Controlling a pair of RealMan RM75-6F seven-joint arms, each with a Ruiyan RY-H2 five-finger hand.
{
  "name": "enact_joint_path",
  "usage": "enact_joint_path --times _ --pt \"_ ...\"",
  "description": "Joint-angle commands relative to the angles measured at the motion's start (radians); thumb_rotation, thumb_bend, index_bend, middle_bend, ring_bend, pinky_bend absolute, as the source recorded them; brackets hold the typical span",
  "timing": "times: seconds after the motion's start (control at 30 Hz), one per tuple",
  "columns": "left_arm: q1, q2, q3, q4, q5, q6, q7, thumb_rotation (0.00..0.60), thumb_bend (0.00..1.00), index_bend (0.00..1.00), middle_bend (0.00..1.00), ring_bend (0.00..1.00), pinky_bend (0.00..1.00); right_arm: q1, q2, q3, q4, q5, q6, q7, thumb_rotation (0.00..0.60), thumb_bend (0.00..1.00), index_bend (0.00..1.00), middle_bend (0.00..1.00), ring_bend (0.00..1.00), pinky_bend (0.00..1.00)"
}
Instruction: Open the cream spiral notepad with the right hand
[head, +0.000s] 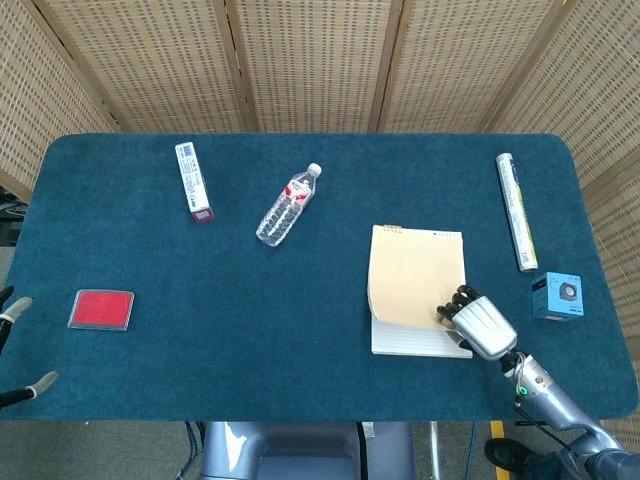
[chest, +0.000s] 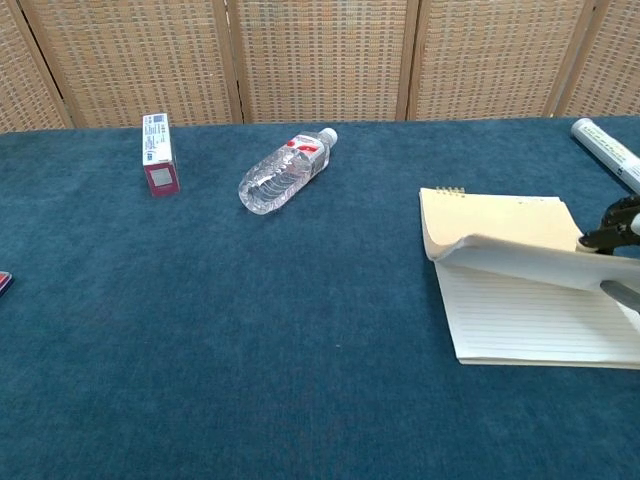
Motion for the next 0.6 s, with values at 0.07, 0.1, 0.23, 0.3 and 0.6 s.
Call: enact_joint_path --times 0.07,0.1,0.23,0.3,0.6 --pt "0.001 0.000 0.001 0.001 0.003 0.001 -0.002 0.600 0.00 0.00 0.00 0.00 0.00 -0.034 0.064 -0.081 -0.040 -0.092 0.130 0.014 0.600 0.54 0.70 0.63 0.45 0.29" --pt "0.001 0.000 0.002 0.001 0.004 0.002 -0.002 0.600 0.00 0.00 0.00 0.00 0.00 -0.037 0.074 -0.089 -0.051 -0.105 0.148 0.010 0.600 0.54 0.70 0.63 0.45 0.29" --pt "0.002 0.000 0.002 0.001 0.004 0.002 -0.001 0.600 0.00 0.00 0.00 0.00 0.00 -0.050 0.115 -0.124 -0.086 -0.158 0.218 -0.003 0.600 0.54 0.70 0.63 0.45 0.29" --pt "0.002 -0.001 0.002 0.001 0.005 0.003 0.000 0.600 0.00 0.00 0.00 0.00 0.00 -0.056 0.135 -0.139 -0.099 -0.183 0.251 -0.017 0.600 0.54 0.70 0.63 0.45 0.29" --pt "0.003 -0.004 0.004 -0.003 0.008 0.003 0.012 0.600 0.00 0.00 0.00 0.00 0.00 -0.066 0.197 -0.185 -0.142 -0.290 0.365 -0.071 0.600 0.54 0.70 0.63 0.46 0.31"
